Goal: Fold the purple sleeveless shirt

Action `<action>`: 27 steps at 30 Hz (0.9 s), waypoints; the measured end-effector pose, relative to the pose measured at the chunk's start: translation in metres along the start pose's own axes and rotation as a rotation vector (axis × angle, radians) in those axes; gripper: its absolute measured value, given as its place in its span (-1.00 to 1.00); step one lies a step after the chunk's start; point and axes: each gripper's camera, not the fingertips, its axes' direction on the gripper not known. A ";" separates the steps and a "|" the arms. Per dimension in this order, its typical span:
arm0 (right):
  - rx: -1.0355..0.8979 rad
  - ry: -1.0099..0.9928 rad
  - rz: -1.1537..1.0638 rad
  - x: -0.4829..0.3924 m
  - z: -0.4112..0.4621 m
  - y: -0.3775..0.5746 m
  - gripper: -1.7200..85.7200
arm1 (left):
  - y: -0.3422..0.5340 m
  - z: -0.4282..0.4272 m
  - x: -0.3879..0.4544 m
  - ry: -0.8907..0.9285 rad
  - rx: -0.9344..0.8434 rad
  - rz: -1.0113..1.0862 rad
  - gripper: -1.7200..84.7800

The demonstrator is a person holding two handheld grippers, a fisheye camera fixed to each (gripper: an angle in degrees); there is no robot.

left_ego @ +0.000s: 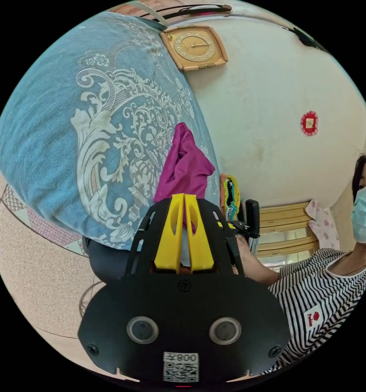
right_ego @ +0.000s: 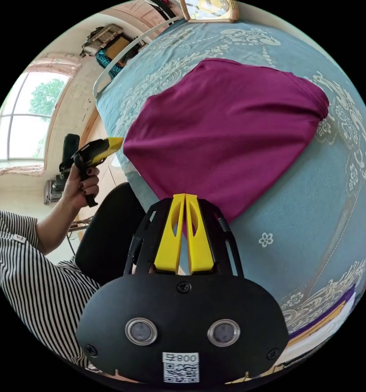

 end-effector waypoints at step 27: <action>0.335 -0.067 0.155 0.117 -0.120 -0.024 -0.96 | -0.048 0.069 0.063 -0.163 -0.076 0.212 -0.96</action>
